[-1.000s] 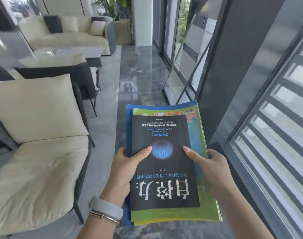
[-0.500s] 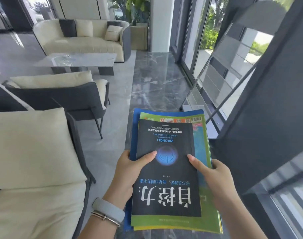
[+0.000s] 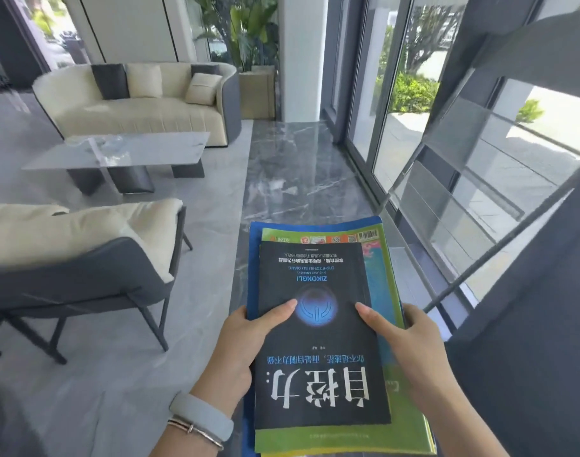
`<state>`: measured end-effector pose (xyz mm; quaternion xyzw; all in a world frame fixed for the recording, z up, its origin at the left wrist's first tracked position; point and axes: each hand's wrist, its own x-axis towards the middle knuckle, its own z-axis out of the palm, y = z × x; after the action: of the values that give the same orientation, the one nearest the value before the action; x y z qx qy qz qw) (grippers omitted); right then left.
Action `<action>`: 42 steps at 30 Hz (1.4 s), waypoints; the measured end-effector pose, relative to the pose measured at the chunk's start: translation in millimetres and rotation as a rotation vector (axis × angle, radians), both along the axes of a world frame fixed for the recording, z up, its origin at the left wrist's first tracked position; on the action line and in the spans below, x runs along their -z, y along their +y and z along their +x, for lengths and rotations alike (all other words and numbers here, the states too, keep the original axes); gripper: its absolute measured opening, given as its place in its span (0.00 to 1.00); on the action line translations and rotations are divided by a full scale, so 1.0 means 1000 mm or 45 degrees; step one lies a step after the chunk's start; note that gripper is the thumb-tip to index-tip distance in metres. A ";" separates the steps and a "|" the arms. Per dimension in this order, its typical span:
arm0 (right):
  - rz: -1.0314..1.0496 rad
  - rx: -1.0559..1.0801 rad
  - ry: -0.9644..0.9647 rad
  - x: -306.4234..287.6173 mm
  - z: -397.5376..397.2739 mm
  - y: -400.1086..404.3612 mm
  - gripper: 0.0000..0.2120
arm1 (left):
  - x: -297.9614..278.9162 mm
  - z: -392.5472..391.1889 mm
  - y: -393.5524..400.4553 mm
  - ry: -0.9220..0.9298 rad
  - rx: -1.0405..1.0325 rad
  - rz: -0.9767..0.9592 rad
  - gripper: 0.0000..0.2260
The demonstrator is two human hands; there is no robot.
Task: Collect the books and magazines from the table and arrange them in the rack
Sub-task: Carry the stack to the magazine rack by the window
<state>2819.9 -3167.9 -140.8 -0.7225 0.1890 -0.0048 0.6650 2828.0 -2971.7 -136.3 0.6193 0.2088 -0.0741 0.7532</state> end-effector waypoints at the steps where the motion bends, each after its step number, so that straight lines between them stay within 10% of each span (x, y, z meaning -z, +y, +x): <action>1: 0.004 0.011 -0.019 -0.004 0.032 -0.001 0.24 | -0.004 0.032 -0.001 -0.004 0.007 -0.004 0.12; 22: 0.033 0.308 -0.199 -0.012 0.526 -0.044 0.26 | -0.012 0.580 -0.055 0.009 0.351 -0.051 0.17; 42: -0.208 0.826 -0.190 -0.031 0.786 -0.252 0.23 | -0.012 0.923 -0.302 0.154 1.088 -0.309 0.19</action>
<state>3606.4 -3419.8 -109.5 -0.6732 0.3587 -0.2841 0.5809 3750.6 -3273.7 -124.7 0.5517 -0.0321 -0.4387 0.7086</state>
